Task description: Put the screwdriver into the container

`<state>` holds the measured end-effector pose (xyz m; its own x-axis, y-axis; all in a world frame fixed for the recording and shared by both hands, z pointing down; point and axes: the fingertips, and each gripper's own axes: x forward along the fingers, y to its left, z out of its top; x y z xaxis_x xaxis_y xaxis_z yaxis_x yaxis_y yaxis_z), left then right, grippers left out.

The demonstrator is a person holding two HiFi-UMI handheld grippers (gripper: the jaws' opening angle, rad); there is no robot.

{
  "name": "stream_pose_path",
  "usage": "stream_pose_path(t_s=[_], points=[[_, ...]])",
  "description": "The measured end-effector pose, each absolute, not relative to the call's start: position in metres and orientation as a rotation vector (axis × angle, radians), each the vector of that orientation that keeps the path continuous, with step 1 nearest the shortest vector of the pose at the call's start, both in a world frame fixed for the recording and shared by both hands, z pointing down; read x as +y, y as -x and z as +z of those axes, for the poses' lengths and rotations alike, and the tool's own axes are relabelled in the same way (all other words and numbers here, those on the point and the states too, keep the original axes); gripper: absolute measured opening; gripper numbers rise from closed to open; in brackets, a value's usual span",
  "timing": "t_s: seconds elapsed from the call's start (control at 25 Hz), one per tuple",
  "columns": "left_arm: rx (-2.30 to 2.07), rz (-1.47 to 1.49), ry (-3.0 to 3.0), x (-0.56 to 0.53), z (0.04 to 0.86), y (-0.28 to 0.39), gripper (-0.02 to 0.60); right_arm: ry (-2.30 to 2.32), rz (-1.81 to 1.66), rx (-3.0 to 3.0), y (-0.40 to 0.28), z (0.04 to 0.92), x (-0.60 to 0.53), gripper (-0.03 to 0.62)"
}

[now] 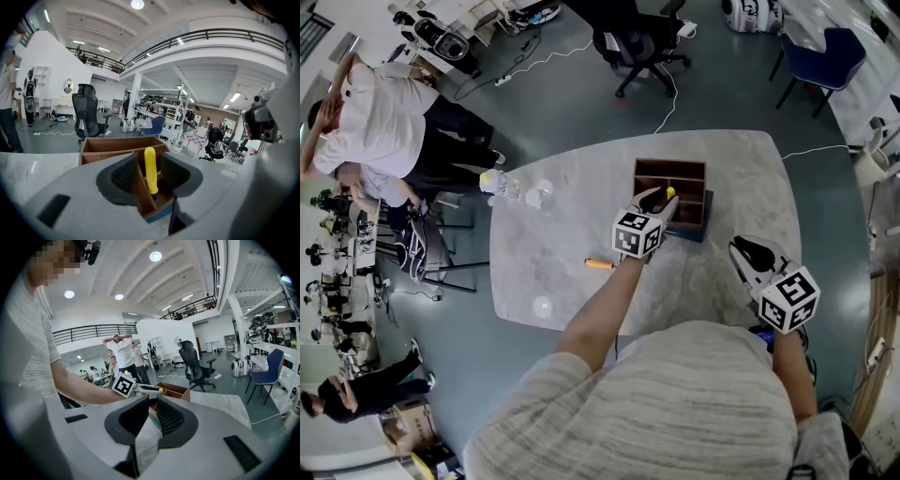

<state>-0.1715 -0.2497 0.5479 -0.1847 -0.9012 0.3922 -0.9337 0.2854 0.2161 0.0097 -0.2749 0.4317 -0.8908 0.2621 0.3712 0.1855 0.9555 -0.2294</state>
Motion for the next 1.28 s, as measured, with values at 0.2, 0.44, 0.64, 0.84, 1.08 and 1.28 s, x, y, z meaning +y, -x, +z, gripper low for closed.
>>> stream_pose_path(t_s=[0.2, 0.44, 0.64, 0.84, 1.08, 1.28], points=[[-2.127, 0.105, -1.648, -0.246, 0.545, 0.171, 0.149, 0.334, 0.262, -2.699, -0.009, 0.432, -0.273, 0.014], [-2.147, 0.120, -1.654, -0.240, 0.542, 0.172, 0.150, 0.342, 0.262, -2.701, -0.007, 0.432, -0.271, 0.015], [-2.167, 0.128, -1.653, -0.231, 0.537, 0.173, 0.150, 0.358, 0.259, -2.696, -0.007, 0.433, -0.268, 0.015], [-2.182, 0.135, -1.650, -0.220, 0.534, 0.174, 0.150, 0.376, 0.259, -2.692, -0.004, 0.435, -0.263, 0.015], [-2.192, 0.139, -1.635, -0.203, 0.532, 0.172, 0.150, 0.414, 0.256, -2.679, -0.001, 0.432, -0.253, 0.015], [-2.200, 0.149, -1.612, -0.187, 0.537, 0.171, 0.150, 0.422, 0.258, -2.673, 0.001, 0.435, -0.248, 0.015]])
